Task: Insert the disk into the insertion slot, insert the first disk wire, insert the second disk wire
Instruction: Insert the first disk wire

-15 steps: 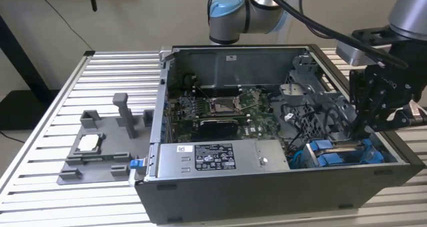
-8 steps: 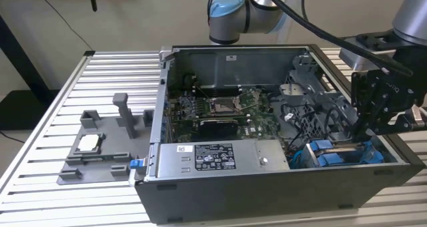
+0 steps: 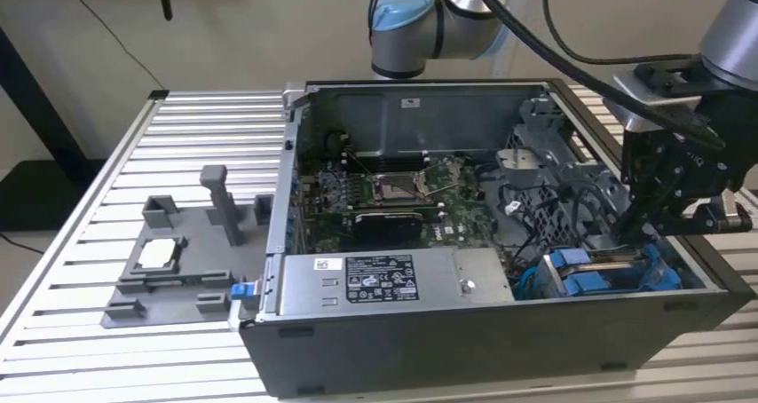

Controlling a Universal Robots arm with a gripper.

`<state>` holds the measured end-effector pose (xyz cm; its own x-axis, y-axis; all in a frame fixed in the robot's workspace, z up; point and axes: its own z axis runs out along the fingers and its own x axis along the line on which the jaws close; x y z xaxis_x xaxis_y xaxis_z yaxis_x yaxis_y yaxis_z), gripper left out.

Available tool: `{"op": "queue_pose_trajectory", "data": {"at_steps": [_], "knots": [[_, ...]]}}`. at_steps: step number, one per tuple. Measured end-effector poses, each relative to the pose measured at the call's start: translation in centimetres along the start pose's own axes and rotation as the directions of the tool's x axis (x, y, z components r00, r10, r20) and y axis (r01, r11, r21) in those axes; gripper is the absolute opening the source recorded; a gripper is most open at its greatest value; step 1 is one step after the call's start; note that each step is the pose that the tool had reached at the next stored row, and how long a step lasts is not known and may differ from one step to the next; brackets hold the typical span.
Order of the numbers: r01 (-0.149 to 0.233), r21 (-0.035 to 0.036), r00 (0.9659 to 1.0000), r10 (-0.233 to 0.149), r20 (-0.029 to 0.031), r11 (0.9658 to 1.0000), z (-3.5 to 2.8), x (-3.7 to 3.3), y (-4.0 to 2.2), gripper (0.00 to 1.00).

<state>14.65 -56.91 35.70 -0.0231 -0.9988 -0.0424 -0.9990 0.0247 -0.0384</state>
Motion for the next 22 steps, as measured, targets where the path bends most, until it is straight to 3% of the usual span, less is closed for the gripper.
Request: {"op": "queue_pose_trajectory", "data": {"at_steps": [3,6,9,12,16,22], "knots": [[-0.006,-0.0002,0.9999,0.006,0.0148,1.0000,0.35,0.10,-0.15,0.20],[-0.009,-0.0002,0.9997,0.009,0.0228,1.0000,0.75,0.21,-0.38,0.20],[-0.019,-0.0003,0.9992,0.019,0.0357,0.9998,1.07,0.28,-0.42,0.20],[-0.036,-0.0001,0.9983,0.036,0.0450,0.9993,1.34,0.31,-0.43,0.20],[-0.061,0.0009,0.9972,0.061,0.0446,0.9981,1.40,0.42,-0.44,0.20],[-0.064,-0.0036,0.9969,0.064,0.0456,0.9979,1.55,0.61,-0.61,0.20]]}}
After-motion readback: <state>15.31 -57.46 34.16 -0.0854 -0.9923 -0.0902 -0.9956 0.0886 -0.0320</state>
